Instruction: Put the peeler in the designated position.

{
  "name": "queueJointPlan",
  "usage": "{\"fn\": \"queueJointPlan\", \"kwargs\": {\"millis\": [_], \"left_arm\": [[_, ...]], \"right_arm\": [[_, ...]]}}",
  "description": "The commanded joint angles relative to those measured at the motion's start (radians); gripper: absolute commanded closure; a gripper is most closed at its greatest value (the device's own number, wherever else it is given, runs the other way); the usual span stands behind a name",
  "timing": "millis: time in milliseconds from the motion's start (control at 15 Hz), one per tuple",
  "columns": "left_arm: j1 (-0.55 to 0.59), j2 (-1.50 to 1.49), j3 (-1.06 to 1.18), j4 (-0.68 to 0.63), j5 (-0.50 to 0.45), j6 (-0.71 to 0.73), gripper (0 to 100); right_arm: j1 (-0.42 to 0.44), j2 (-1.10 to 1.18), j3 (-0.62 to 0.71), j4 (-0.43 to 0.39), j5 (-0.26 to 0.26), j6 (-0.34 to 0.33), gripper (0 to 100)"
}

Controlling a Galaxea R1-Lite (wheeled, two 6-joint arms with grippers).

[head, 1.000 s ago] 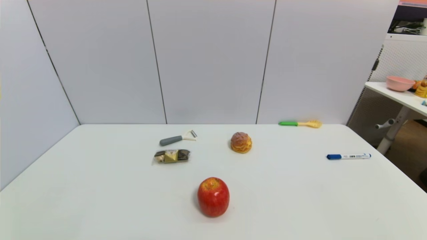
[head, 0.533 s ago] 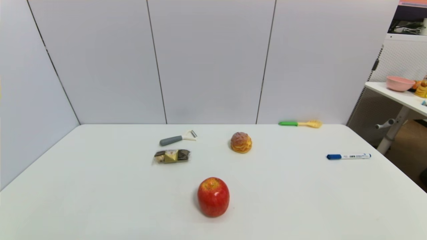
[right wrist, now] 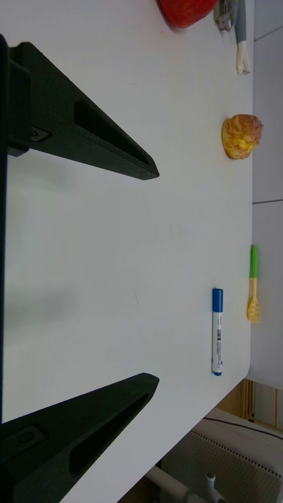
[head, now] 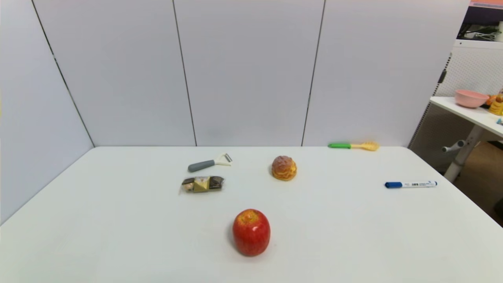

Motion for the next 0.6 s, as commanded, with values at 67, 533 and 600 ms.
{"fn": "queueJointPlan", "kwargs": {"millis": [67,533,600], "left_arm": [[0.001,0.002,0.0,0.0,0.0,0.0,0],[0.001,0.002,0.0,0.0,0.0,-0.001,0],[0.001,0.002,0.0,0.0,0.0,0.0,0]], "right_arm": [[0.001,0.001,0.002,-0.001,-0.004,0.002,0],[0.0,0.001,0.002,-0.001,-0.022,0.025,0],[0.001,0.001,0.002,-0.001,-0.022,0.025,0]]}}
